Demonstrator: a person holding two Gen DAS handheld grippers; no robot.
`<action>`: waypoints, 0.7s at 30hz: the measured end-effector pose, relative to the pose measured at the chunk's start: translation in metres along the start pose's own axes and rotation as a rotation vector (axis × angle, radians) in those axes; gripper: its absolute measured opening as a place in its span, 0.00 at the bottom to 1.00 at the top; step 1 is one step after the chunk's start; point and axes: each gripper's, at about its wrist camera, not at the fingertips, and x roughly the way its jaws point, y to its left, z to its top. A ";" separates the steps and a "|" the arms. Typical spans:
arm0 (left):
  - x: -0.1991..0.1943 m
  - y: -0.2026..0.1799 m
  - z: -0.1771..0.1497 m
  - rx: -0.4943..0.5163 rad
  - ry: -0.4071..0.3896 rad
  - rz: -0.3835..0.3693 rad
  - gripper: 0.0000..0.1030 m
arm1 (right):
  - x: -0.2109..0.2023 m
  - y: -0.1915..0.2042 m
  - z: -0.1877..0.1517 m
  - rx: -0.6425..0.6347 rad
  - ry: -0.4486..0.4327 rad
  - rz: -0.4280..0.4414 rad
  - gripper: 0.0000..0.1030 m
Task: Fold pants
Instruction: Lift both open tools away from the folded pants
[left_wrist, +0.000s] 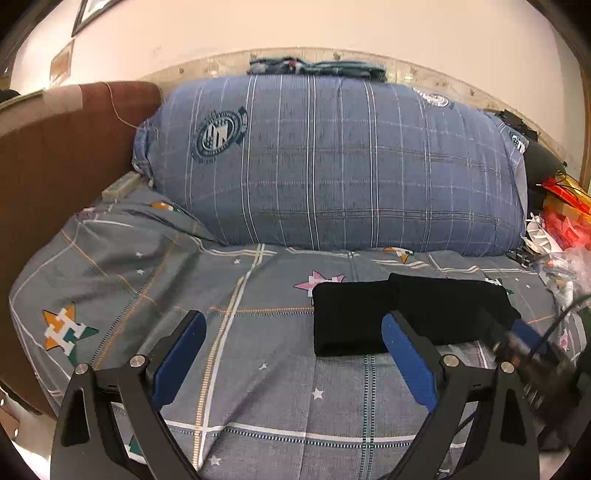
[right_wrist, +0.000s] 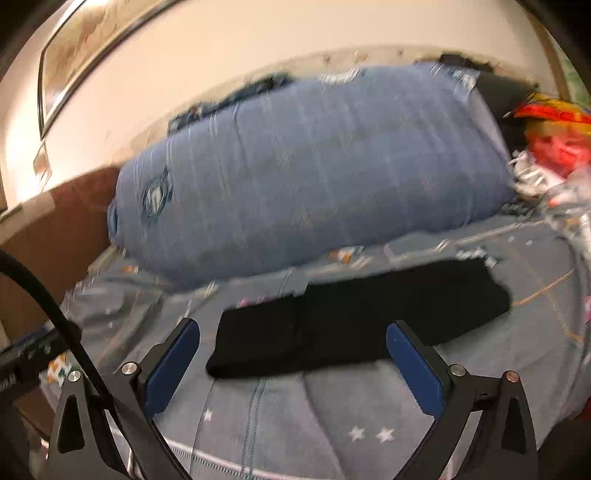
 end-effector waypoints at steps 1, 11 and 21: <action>0.005 -0.002 0.000 -0.002 0.006 -0.002 0.93 | 0.005 0.001 -0.003 -0.019 0.024 0.005 1.00; 0.032 -0.040 0.006 0.093 0.056 -0.006 0.93 | 0.045 -0.022 -0.006 0.001 0.144 0.033 1.00; 0.048 -0.070 0.001 0.151 0.118 -0.017 0.93 | 0.068 -0.046 -0.025 0.075 0.240 0.081 1.00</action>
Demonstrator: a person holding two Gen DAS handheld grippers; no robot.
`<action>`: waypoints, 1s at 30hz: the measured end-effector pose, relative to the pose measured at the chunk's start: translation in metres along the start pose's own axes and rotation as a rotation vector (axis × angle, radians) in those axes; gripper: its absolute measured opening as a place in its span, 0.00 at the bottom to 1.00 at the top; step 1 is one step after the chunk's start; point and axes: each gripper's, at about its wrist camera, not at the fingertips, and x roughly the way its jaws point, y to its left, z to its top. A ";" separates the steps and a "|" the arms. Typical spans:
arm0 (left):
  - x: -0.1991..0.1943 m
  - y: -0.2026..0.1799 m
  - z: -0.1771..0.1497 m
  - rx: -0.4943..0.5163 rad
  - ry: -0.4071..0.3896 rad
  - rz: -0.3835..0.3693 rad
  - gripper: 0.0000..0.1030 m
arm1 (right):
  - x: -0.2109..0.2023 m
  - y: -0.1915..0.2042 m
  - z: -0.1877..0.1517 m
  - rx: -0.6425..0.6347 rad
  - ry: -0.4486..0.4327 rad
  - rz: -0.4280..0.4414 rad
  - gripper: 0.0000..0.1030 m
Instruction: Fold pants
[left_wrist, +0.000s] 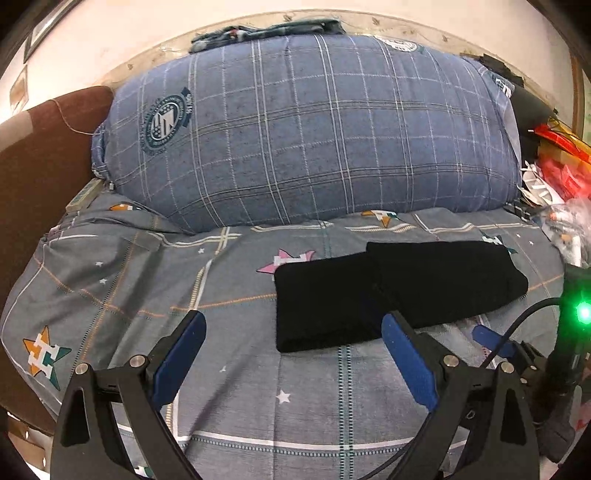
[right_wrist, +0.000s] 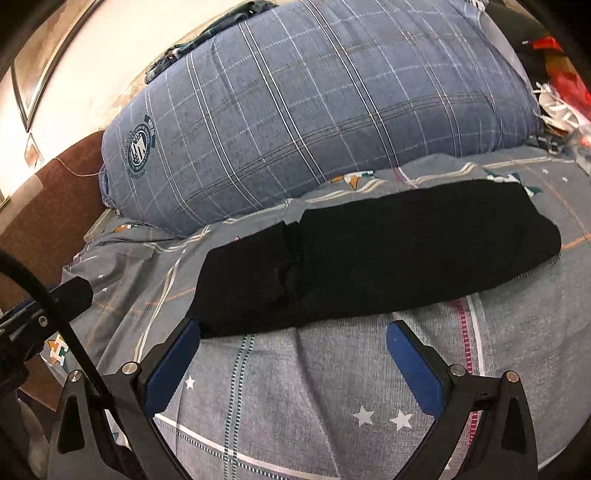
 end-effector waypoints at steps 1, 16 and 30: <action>0.001 -0.002 0.000 0.004 0.003 -0.002 0.93 | 0.001 -0.002 -0.001 0.002 0.005 0.003 1.00; -0.020 0.001 -0.011 -0.016 0.008 -0.021 0.93 | -0.005 0.006 -0.014 0.010 0.072 0.054 1.00; -0.078 0.022 -0.023 -0.099 -0.124 -0.012 0.93 | -0.047 0.036 -0.028 -0.065 0.028 0.059 1.00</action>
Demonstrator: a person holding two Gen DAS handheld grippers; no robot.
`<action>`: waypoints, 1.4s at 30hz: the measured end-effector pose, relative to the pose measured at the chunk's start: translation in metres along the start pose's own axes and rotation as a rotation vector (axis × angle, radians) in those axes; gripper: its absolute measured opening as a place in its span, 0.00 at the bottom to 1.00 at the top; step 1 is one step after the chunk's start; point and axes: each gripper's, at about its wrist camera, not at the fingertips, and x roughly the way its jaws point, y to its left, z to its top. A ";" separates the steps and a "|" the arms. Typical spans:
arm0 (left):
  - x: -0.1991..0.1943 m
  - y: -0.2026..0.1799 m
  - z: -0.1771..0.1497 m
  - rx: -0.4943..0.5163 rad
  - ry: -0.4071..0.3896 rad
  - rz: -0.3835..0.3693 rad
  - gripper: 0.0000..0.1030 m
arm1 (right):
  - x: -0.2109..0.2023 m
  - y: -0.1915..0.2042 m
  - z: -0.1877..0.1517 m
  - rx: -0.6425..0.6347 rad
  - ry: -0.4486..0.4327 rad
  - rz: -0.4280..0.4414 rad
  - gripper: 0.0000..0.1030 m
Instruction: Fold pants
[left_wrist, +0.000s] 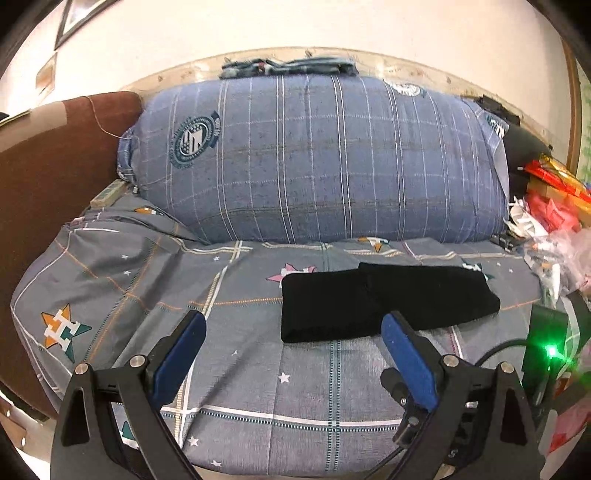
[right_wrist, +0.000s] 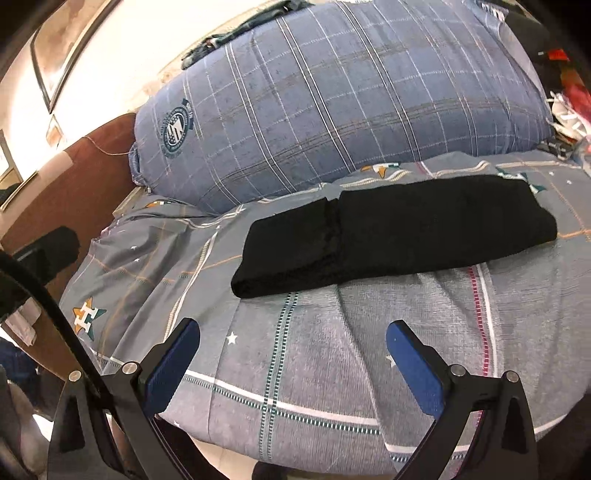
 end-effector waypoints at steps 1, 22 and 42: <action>-0.002 0.001 0.000 -0.007 -0.007 0.001 0.93 | -0.002 0.002 -0.001 -0.006 -0.004 -0.003 1.00; 0.085 -0.018 -0.014 0.003 0.237 0.027 0.93 | 0.036 -0.038 -0.006 0.072 0.059 -0.034 1.00; 0.249 -0.221 0.055 0.375 0.446 -0.482 0.93 | -0.010 -0.231 0.028 0.408 -0.145 -0.230 0.99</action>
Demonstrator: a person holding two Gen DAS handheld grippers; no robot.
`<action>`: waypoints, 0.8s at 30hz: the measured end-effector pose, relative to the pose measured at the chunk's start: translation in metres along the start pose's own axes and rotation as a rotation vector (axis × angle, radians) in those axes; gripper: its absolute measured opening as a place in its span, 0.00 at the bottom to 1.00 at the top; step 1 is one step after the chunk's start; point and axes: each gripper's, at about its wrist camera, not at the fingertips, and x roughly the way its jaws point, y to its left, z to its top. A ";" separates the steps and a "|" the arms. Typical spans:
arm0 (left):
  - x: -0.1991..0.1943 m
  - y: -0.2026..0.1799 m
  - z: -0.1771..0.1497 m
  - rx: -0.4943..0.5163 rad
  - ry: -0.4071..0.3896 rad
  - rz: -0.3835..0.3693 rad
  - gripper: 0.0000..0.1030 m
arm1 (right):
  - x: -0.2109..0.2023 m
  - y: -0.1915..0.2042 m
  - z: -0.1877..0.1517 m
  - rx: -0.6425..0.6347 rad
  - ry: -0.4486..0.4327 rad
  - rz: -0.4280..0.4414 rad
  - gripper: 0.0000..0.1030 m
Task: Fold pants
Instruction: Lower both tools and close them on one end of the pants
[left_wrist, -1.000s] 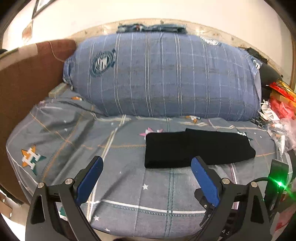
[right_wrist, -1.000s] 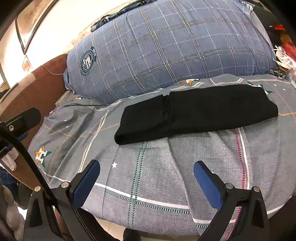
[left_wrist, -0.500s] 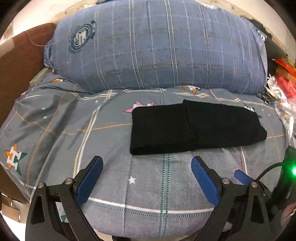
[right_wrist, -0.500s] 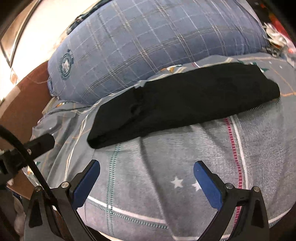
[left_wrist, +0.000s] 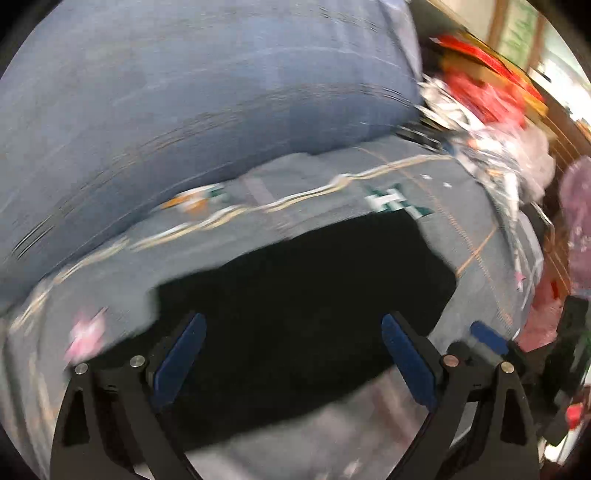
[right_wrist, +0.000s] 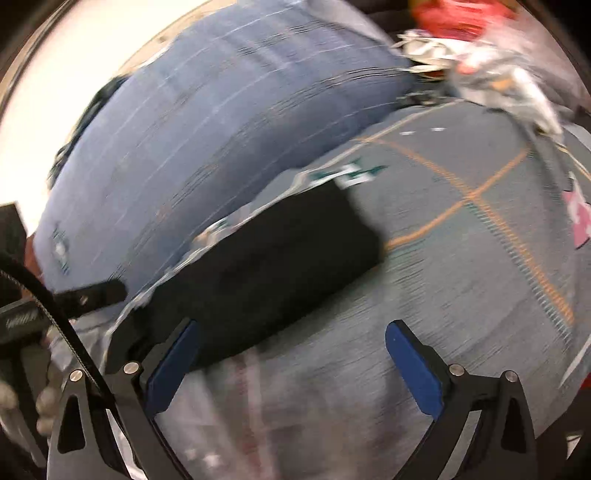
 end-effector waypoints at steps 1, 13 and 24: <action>0.015 -0.007 0.013 0.014 0.019 -0.028 0.93 | 0.002 -0.007 0.004 0.011 -0.005 -0.010 0.99; 0.136 -0.097 0.084 0.286 0.154 -0.094 0.93 | 0.021 -0.037 0.031 0.079 -0.026 0.069 0.92; 0.118 -0.104 0.082 0.303 0.142 -0.129 0.15 | 0.055 -0.023 0.044 0.074 0.058 0.104 0.25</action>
